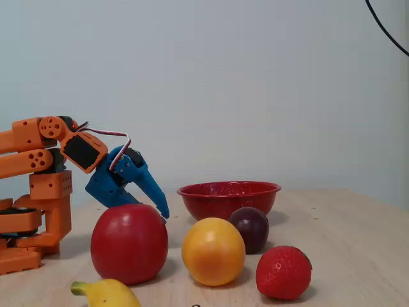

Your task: Put the banana in the red bowl.

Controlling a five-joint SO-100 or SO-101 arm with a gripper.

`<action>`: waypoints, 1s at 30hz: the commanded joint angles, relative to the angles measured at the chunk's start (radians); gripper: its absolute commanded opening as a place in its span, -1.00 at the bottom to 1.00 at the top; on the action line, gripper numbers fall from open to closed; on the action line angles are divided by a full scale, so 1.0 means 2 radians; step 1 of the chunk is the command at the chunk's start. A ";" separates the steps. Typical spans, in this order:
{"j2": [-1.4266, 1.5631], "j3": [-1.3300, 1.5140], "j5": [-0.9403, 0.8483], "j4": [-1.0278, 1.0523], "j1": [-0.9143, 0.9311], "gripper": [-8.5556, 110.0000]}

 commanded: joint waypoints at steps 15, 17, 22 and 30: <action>0.007 0.005 0.012 -0.002 0.010 -0.85; 0.005 0.005 0.013 -0.004 0.011 -0.85; -0.021 -0.009 0.023 -0.005 0.009 -0.85; -0.100 -0.105 0.051 0.021 0.011 -0.85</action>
